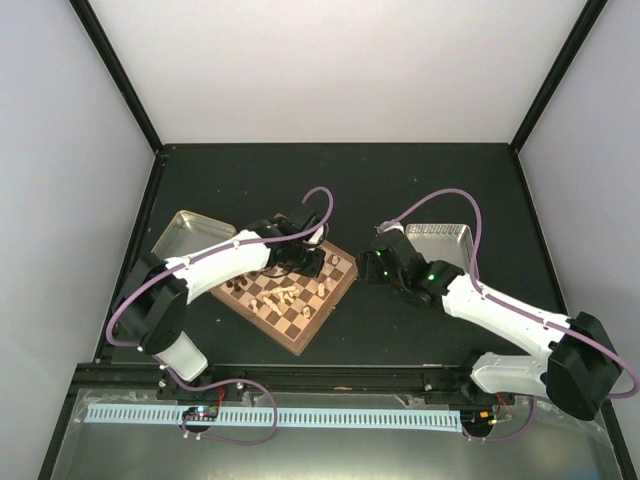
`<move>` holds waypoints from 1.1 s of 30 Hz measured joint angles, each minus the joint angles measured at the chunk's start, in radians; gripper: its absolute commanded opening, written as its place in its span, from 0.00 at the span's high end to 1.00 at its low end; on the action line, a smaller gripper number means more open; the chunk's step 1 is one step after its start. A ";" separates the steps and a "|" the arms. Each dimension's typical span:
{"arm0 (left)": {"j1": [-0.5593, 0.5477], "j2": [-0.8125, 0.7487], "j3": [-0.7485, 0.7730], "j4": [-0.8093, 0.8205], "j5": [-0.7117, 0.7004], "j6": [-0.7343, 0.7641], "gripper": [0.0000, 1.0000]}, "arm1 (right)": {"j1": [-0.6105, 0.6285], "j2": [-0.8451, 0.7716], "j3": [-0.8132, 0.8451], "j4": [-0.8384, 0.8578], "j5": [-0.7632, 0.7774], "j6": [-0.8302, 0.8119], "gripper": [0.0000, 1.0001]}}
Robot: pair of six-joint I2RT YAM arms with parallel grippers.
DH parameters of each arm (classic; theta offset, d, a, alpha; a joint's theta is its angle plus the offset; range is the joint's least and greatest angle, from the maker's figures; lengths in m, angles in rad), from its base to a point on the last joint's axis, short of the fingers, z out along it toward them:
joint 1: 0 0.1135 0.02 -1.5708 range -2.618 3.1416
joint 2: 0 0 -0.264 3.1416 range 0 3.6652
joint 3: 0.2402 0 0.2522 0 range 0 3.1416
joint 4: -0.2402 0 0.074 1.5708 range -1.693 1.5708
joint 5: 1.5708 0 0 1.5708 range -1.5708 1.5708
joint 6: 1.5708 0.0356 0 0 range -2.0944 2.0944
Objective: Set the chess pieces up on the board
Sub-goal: Place the chess piece on the chessboard.
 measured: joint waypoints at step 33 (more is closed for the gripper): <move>-0.024 0.054 0.008 0.026 -0.007 0.018 0.65 | -0.009 0.032 0.000 0.000 -0.019 0.024 0.34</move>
